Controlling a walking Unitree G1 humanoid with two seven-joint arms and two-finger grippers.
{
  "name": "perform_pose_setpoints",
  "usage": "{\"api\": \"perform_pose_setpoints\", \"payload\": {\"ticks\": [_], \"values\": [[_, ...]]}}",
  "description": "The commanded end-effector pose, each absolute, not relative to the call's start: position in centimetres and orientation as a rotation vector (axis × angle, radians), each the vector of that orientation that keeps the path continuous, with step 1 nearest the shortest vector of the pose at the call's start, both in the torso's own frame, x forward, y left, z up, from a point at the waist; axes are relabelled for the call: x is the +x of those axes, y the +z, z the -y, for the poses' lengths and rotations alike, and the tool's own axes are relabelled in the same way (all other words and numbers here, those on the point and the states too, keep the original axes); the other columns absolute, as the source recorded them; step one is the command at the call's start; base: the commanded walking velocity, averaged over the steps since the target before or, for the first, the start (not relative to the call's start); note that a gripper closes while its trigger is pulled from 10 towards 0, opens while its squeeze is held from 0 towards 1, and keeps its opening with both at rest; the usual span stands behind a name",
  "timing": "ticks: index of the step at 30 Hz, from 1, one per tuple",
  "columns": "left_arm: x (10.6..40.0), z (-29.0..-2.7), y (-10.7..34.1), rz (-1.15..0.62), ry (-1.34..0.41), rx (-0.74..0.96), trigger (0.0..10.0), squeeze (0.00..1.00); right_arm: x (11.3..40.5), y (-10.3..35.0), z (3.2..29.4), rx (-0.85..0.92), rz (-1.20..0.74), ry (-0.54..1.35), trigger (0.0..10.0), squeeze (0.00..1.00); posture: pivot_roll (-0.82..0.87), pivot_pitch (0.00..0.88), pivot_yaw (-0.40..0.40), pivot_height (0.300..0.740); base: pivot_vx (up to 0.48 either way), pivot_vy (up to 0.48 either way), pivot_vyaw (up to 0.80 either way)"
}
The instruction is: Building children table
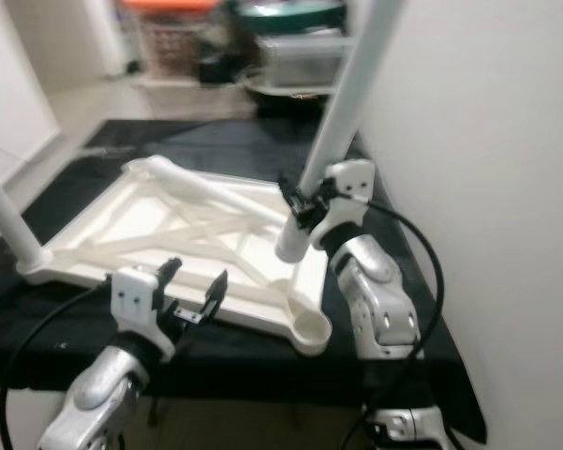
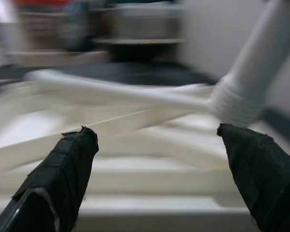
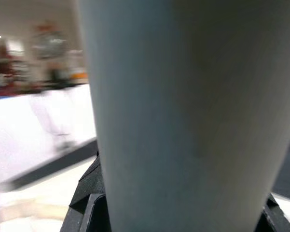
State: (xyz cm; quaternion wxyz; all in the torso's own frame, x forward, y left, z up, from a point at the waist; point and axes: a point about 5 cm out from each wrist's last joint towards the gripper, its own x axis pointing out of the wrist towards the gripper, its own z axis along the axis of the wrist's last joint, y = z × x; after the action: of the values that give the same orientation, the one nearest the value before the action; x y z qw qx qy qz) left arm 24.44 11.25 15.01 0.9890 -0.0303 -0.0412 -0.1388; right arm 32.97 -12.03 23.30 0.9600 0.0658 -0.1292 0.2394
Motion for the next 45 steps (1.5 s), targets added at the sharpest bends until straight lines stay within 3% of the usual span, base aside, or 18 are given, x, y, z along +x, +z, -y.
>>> {"api": "perform_pose_setpoints", "payload": {"ticks": [1,6,18,29,45], "values": [[24.38,-11.1,14.92,0.077,-0.276,-0.057,10.0,0.0,32.78,23.73,12.21,0.126,0.273,0.486,10.0,0.0,0.04,0.0,-0.05,0.74,0.0,0.0,0.79],[24.44,-11.06,14.91,0.075,-0.265,-0.055,10.0,0.0,32.71,23.86,12.06,0.123,0.262,0.501,10.0,0.0,0.04,0.0,-0.051,0.74,0.0,0.0,0.64],[24.63,-11.04,14.97,0.081,-0.249,-0.017,10.0,0.0,33.02,23.87,12.45,0.12,0.253,0.454,10.0,0.0,0.04,0.0,-0.045,0.74,0.0,0.0,0.0],[24.92,-11.41,15.06,0.08,-0.219,-0.008,10.0,0.0,33.07,23.61,12.49,0.096,0.24,0.431,10.0,0.0,0.05,0.0,-0.045,0.74,0.0,0.0,-0.78],[25.01,-11.54,15.03,0.077,-0.196,0.014,10.0,0.0,33.3,23.5,12.75,0.09,0.234,0.402,10.0,0.0,0.05,0.0,-0.045,0.74,0.0,-0.199,0.0]]}}
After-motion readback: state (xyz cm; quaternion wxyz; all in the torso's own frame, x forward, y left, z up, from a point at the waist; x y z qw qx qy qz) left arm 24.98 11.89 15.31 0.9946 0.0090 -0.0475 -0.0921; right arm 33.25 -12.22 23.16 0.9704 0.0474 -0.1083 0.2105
